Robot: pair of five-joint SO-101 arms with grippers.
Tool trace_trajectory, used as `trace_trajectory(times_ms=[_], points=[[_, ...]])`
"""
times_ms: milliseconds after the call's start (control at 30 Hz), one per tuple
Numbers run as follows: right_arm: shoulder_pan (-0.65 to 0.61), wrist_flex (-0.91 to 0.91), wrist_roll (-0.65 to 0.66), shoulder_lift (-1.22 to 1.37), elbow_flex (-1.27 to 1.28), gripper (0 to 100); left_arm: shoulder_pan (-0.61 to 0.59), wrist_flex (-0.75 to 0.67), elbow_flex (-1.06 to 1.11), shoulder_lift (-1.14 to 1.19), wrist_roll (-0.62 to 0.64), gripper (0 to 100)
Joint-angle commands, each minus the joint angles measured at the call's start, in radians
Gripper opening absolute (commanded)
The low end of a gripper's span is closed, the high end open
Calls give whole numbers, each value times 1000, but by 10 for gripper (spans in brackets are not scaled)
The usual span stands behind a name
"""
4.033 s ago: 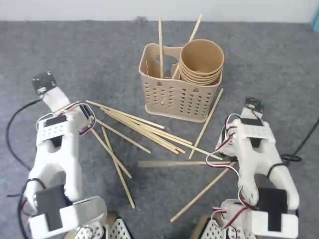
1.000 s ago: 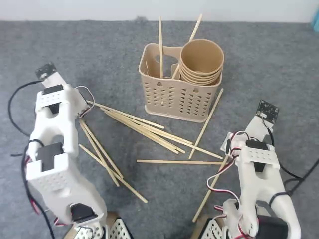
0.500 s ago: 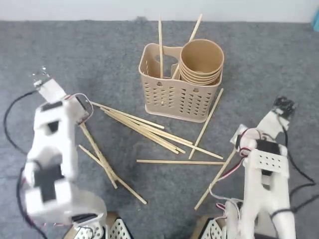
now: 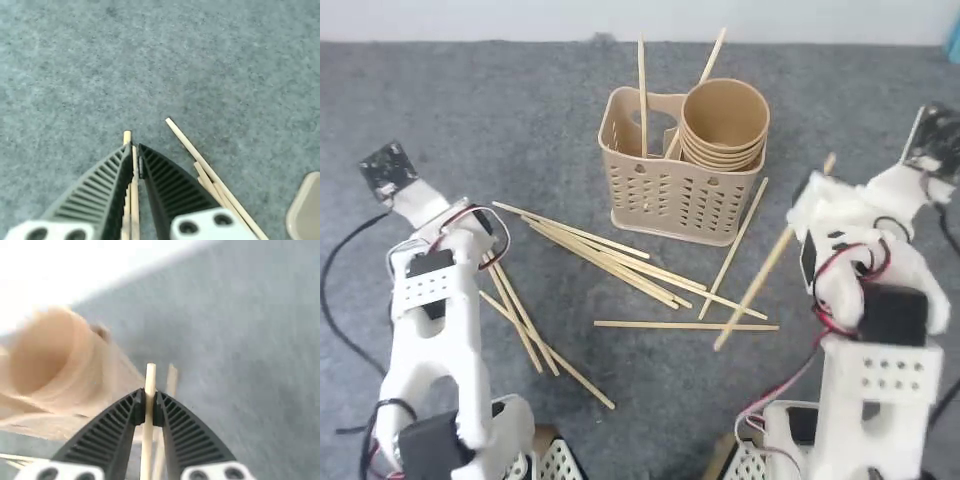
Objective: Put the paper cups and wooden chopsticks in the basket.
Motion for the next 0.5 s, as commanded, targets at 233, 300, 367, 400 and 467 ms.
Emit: trace_trajectory(times_ms=[233,300,367,400,467], points=[[-242,-384,-8,-35,-339,7,-9,-31,-1,-51,2,12],[-255,-545,-6,-28,-299,7,-9,-31,-1,-51,0,12],[-271,-688,26,5,-252,7,-9,-31,-1,-51,0,12],[-285,-736,48,27,-232,7,-9,-31,-1,-51,0,12],[-300,-789,78,70,-199,7,-11,-31,-1,-51,0,12]])
